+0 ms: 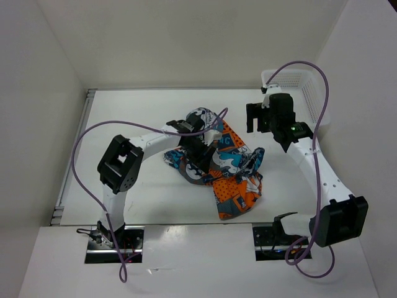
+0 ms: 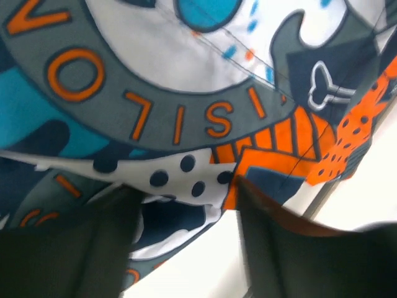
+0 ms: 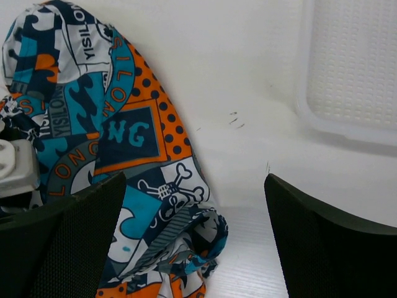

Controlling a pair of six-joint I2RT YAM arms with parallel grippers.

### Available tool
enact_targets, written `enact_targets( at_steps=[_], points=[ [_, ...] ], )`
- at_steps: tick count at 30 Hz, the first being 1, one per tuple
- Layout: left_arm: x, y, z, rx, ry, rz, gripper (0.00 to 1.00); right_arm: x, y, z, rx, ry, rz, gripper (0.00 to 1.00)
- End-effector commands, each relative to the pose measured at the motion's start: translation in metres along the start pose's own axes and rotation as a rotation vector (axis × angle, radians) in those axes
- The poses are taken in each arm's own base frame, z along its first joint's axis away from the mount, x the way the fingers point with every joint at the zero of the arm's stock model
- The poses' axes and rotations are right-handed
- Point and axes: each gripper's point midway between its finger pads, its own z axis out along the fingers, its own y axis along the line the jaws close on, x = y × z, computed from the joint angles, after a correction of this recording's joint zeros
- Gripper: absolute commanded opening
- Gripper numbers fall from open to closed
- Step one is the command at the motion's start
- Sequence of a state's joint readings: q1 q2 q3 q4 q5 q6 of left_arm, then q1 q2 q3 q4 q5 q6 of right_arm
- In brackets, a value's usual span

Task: Fold and stack the shorts
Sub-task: Flatten the shorts out

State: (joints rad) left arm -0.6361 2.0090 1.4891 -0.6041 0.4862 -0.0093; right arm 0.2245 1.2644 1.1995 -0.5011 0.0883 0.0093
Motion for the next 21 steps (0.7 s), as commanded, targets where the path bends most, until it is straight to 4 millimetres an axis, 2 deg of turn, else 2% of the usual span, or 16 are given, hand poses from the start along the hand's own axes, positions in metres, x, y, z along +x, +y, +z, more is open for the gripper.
enact_targets(
  at_steps=[1, 3, 4, 5, 9, 11, 12, 13, 14, 15, 16, 17, 18, 19, 20, 21],
  points=[
    [-0.009, -0.016, 0.007, 0.083, -0.002, 0.024, 0.64, -0.012, 0.001, -0.001, -0.015, -0.059, 0.01, 0.97],
    [-0.018, -0.019, 0.004, 0.091, -0.022, 0.036, 0.42, -0.009, 0.002, 0.002, -0.014, -0.048, 0.009, 0.97],
    [-0.025, -0.02, 0.002, 0.09, -0.041, 0.048, 0.14, -0.008, 0.0, 0.004, -0.004, -0.051, 0.01, 0.97],
    [-0.025, -0.02, 0.002, 0.09, -0.041, 0.048, 0.01, -0.008, 0.0, 0.004, -0.003, -0.052, 0.01, 0.97],
    [-0.037, -0.014, -0.018, 0.021, -0.068, 0.053, 0.0, -0.008, -0.002, 0.007, 0.006, -0.052, 0.01, 0.97],
    [-0.052, 0.0, -0.058, -0.106, -0.122, 0.049, 0.0, -0.008, -0.001, 0.007, 0.005, -0.052, 0.019, 0.97],
    [-0.054, 0.033, -0.08, -0.32, -0.137, 0.036, 0.0, -0.009, -0.001, 0.01, 0.005, -0.052, 0.019, 0.97],
    [-0.061, 0.038, -0.114, -0.445, -0.203, 0.05, 0.0, -0.012, 0.0, 0.011, 0.004, -0.066, 0.031, 0.97],
    [-0.035, 0.054, -0.122, -0.556, -0.159, 0.026, 0.0, -0.011, 0.0, 0.015, 0.004, -0.061, 0.04, 0.97],
    [-0.026, 0.056, -0.159, -0.718, -0.209, 0.038, 0.0, -0.011, 0.001, 0.018, 0.004, -0.063, 0.04, 0.97],
    [-0.008, 0.051, -0.166, -0.746, -0.202, 0.045, 0.0, -0.012, 0.006, 0.025, -0.02, -0.06, 0.039, 0.97],
    [0.014, 0.04, -0.168, -0.735, -0.174, 0.06, 0.0, -0.026, 0.009, 0.029, -0.036, -0.095, 0.042, 0.97],
    [0.05, 0.003, -0.163, -0.622, -0.137, 0.116, 0.0, -0.031, 0.012, 0.035, -0.047, -0.104, 0.042, 0.97],
    [0.064, -0.015, -0.158, -0.567, -0.125, 0.15, 0.0, -0.028, 0.022, 0.053, -0.064, -0.081, 0.019, 0.97],
    [0.074, -0.028, -0.152, -0.521, -0.121, 0.181, 0.0, -0.05, 0.032, 0.058, -0.083, -0.128, 0.0, 0.97],
    [0.082, -0.038, -0.147, -0.487, -0.112, 0.205, 0.0, -0.054, 0.042, 0.067, -0.091, -0.124, -0.032, 0.97]
  ],
)
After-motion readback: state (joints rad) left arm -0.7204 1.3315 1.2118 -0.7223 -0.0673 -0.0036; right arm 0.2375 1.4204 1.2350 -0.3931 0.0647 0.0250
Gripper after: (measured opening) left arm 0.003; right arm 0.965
